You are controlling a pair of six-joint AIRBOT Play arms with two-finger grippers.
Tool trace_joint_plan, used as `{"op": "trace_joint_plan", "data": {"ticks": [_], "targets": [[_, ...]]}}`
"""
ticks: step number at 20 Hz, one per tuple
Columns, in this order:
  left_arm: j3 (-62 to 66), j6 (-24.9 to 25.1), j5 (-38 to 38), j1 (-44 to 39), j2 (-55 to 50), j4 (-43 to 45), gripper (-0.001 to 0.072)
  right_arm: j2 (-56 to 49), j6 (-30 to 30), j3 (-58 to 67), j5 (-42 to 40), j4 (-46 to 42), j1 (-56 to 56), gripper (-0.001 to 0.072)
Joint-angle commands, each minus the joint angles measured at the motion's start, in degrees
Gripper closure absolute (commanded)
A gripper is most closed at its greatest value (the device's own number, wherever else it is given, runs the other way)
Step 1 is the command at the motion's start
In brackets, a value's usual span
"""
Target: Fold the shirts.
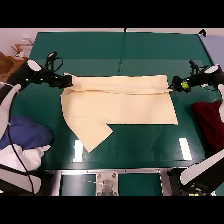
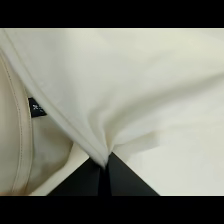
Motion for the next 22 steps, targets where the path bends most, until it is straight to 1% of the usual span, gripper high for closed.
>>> {"op": "trace_joint_plan", "data": {"ticks": [1, 2, 3, 4, 5, 8, 9, 10, 11, 12, 13, 15, 17, 18, 19, 20, 21, 22], "targets": [[-0.4, -1.5, -3.0, 0.0, 0.0, 0.1, 0.0679, 0.2, 1.5, -0.5, 0.4, -0.3, 0.5, 0.0698], [-0.3, -2.5, -5.5, 0.0, 0.1, 0.2, 0.0639, 0.6, 1.6, -0.5, 1.2, -0.4, 0.4, 0.0640], [-0.1, -2.9, -8.8, 0.0, 0.2, 0.4, 0.0333, 1.2, 1.6, 0.1, 3.1, -0.7, -0.1, 0.0461], [0.7, -3.7, -12.7, 0.1, 0.2, 0.6, 0.0138, 1.8, 1.6, 1.1, 5.7, -1.7, -0.7, 0.0383], [1.9, -5.0, -17.3, 0.4, 0.2, 1.2, 0.0164, 2.6, 2.6, 2.6, 8.9, -3.7, -1.5, 0.0382], [5.2, -9.3, -30.0, 1.6, 0.3, 2.9, 0.0163, 6.9, 7.3, 4.1, 15.3, -10.7, -4.5, 0.0389], [5.3, -10.6, -34.2, 1.7, 0.5, 3.1, 0.0163, 8.5, 8.0, 3.7, 17.4, -11.0, -5.5, 0.0513], [5.2, -11.8, -38.6, 1.7, 0.5, 3.7, 0.0234, 10.3, 8.0, 2.4, 19.2, -11.0, -6.3, 0.0683], [4.5, -11.8, -41.6, 1.6, 0.9, 3.8, 0.0450, 12.5, 8.0, -0.4, 20.5, -11.0, -6.8, 0.0698], [2.7, -11.8, -42.7, 1.3, 2.4, 3.8, 0.0597, 14.8, 8.0, -3.8, 20.9, -11.0, -7.1, 0.0700], [-0.4, -11.7, -41.9, 0.9, 5.0, 3.9, 0.0681, 18.0, 8.0, -8.4, 20.5, -10.8, -7.6, 0.0700], [-9.4, -11.4, -37.6, 0.4, 12.9, 6.8, 0.0680, 25.9, 8.0, -19.7, 17.1, -10.7, -9.1, 0.0700], [-21.4, -11.9, -32.4, 0.4, 22.9, 9.1, 0.0679, 35.2, 8.4, -32.6, 12.3, -9.2, -11.8, 0.0700], [-27.7, -13.4, -29.2, 0.4, 27.8, 9.1, 0.0678, 39.8, 9.1, -39.0, 9.4, -7.8, -13.2, 0.0700], [-33.0, -15.3, -26.0, 0.4, 31.9, 8.8, 0.0549, 44.4, 9.1, -45.5, 6.1, -5.7, -14.4, 0.0699], [-38.4, -17.1, -22.0, 0.4, 35.5, 7.1, 0.0112, 47.9, 9.1, -51.2, 2.9, -3.7, -15.0, 0.0692], [-42.6, -19.1, -18.1, 0.4, 37.9, 5.0, 0.0009, 50.0, 9.0, -55.4, 0.3, -2.1, -15.3, 0.0607], [-46.6, -19.1, -14.4, 0.4, 39.5, 1.9, 0.0050, 50.9, 9.0, -58.6, -1.4, 0.1, -15.3, 0.0497]]}}
